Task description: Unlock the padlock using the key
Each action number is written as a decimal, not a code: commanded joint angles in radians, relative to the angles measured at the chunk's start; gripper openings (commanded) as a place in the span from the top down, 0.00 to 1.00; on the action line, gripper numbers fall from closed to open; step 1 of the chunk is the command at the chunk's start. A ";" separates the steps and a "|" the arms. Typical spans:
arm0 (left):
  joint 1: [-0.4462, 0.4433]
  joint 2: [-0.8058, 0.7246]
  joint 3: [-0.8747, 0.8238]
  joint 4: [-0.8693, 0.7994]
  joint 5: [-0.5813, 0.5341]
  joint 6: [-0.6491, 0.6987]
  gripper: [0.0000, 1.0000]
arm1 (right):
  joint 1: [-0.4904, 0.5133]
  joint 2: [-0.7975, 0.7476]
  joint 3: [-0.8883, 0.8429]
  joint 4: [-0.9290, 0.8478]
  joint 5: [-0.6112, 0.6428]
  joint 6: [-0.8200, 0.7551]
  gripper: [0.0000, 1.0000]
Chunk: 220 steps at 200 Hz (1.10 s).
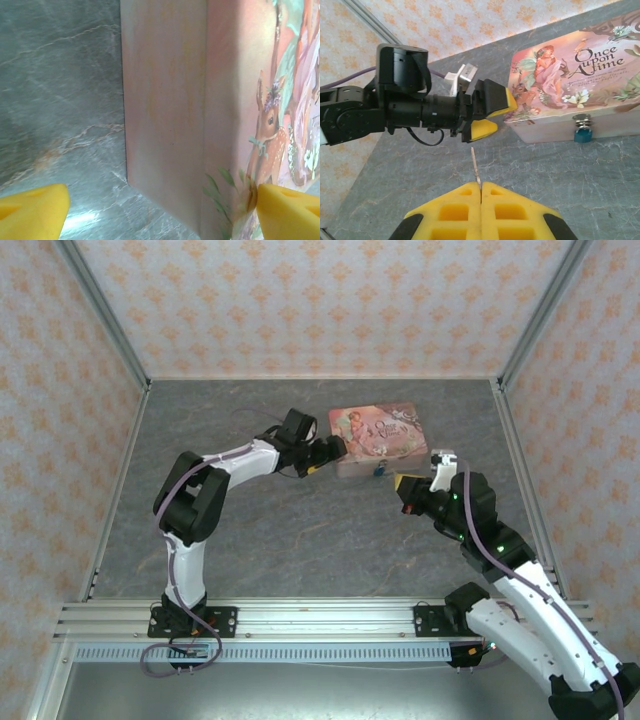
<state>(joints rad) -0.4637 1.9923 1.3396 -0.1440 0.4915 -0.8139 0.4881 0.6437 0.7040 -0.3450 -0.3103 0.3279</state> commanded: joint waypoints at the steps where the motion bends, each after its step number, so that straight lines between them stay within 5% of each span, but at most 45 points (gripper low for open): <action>1: 0.022 0.010 -0.095 -0.159 -0.067 0.031 0.06 | 0.006 0.003 0.014 0.005 0.004 -0.001 1.00; 148: 0.170 -0.436 -0.638 -0.218 -0.108 0.097 0.04 | 0.006 0.071 -0.013 0.044 -0.040 0.025 1.00; 220: 0.296 -0.344 -0.506 -0.204 -0.037 0.157 0.04 | 0.019 0.255 -0.034 0.220 -0.154 0.103 1.00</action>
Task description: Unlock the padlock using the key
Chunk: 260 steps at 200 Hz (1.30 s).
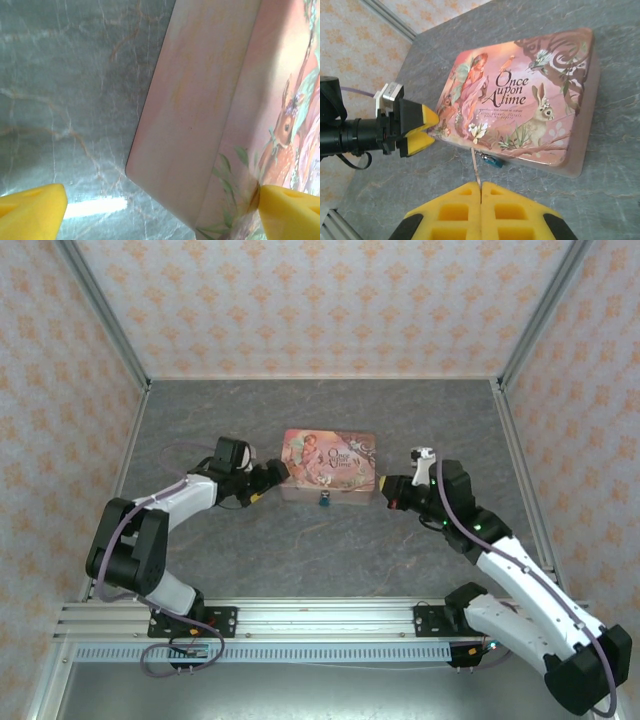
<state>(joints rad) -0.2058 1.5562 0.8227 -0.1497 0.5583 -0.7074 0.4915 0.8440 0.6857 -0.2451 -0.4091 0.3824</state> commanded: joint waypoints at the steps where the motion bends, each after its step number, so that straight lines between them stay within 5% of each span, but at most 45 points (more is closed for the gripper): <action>1: 0.038 0.093 0.014 -0.198 -0.104 0.051 0.04 | 0.016 0.058 -0.015 0.123 -0.055 0.050 1.00; 84: 0.063 -0.013 0.195 -0.159 -0.107 0.111 0.00 | 0.041 0.328 0.054 0.246 -0.002 0.131 1.00; 139: 0.014 -0.345 -0.026 -0.021 -0.095 0.239 0.00 | 0.037 0.514 0.132 0.302 -0.028 0.182 1.00; 187: -0.189 -0.586 -0.250 0.117 -0.303 0.267 0.00 | 0.015 0.637 0.151 0.404 -0.089 0.235 1.00; 260: -0.191 -0.563 -0.388 0.293 -0.118 0.192 0.00 | -0.022 0.724 0.086 0.615 -0.206 0.303 1.00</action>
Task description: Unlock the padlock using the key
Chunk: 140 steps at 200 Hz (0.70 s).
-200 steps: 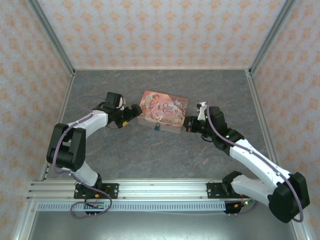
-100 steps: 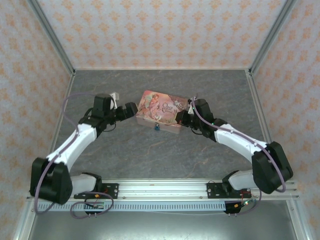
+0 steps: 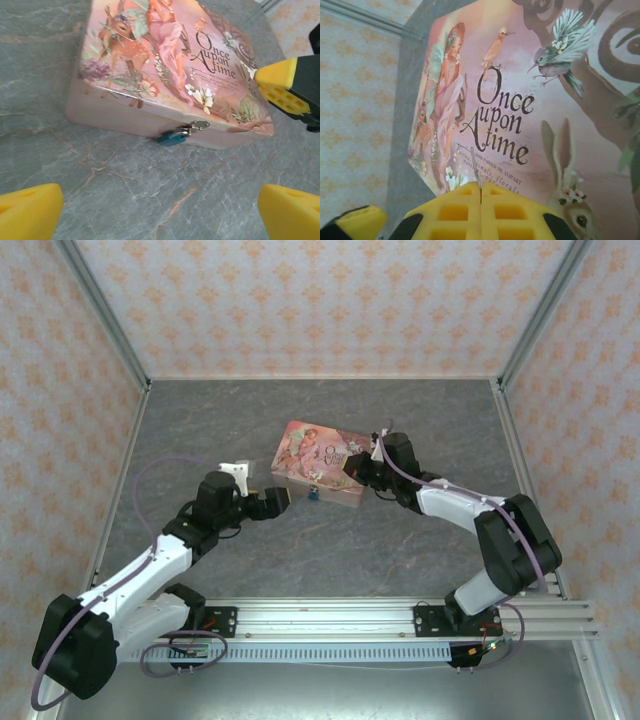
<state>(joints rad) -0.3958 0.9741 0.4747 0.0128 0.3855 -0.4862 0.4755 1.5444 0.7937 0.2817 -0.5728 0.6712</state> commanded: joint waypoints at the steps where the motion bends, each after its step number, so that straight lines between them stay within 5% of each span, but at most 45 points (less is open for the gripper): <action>1: -0.001 0.019 -0.040 0.133 0.055 -0.030 0.00 | -0.006 0.024 -0.023 0.088 -0.043 0.014 1.00; 75: -0.002 0.146 -0.067 0.306 0.165 -0.037 0.00 | -0.007 0.060 -0.110 0.125 -0.026 -0.027 1.00; 140: -0.012 0.362 -0.026 0.464 0.228 0.023 0.16 | -0.007 0.076 -0.119 0.105 -0.024 -0.058 1.00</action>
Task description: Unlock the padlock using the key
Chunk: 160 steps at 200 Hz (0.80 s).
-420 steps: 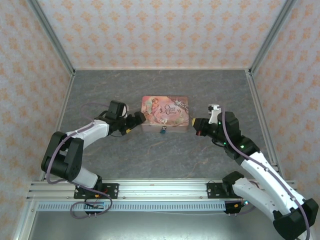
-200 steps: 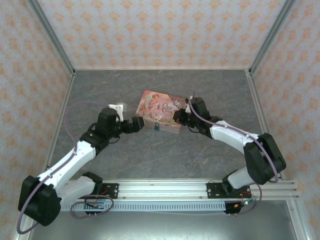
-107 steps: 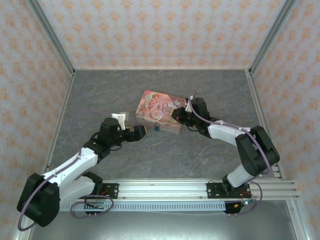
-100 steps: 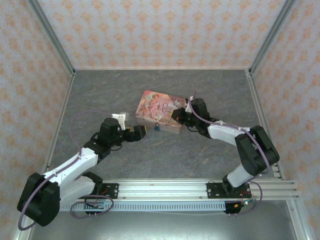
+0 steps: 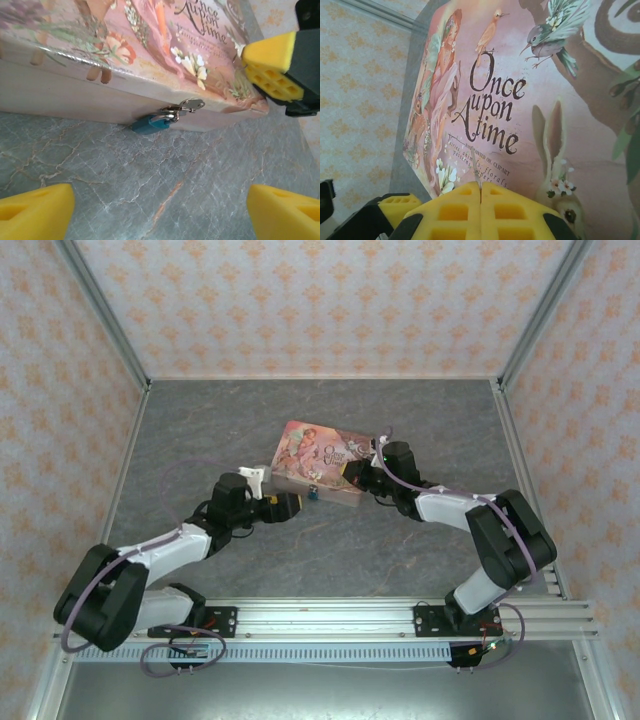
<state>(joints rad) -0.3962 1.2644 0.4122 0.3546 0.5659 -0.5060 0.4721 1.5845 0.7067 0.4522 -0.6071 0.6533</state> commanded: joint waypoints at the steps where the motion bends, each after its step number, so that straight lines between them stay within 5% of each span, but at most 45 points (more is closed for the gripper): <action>1: -0.013 0.075 0.039 0.126 0.047 0.044 0.16 | -0.004 0.037 -0.032 -0.065 0.010 -0.041 1.00; 72: -0.107 0.307 0.118 0.247 -0.061 0.117 0.21 | -0.004 -0.012 -0.051 -0.119 0.030 -0.086 1.00; 160: -0.145 0.409 0.171 0.285 -0.158 0.122 0.30 | -0.003 -0.033 -0.059 -0.135 0.026 -0.103 1.00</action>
<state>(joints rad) -0.5293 1.6566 0.5514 0.5995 0.4385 -0.4164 0.4721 1.5463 0.6861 0.4164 -0.5991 0.5739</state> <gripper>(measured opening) 0.718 0.041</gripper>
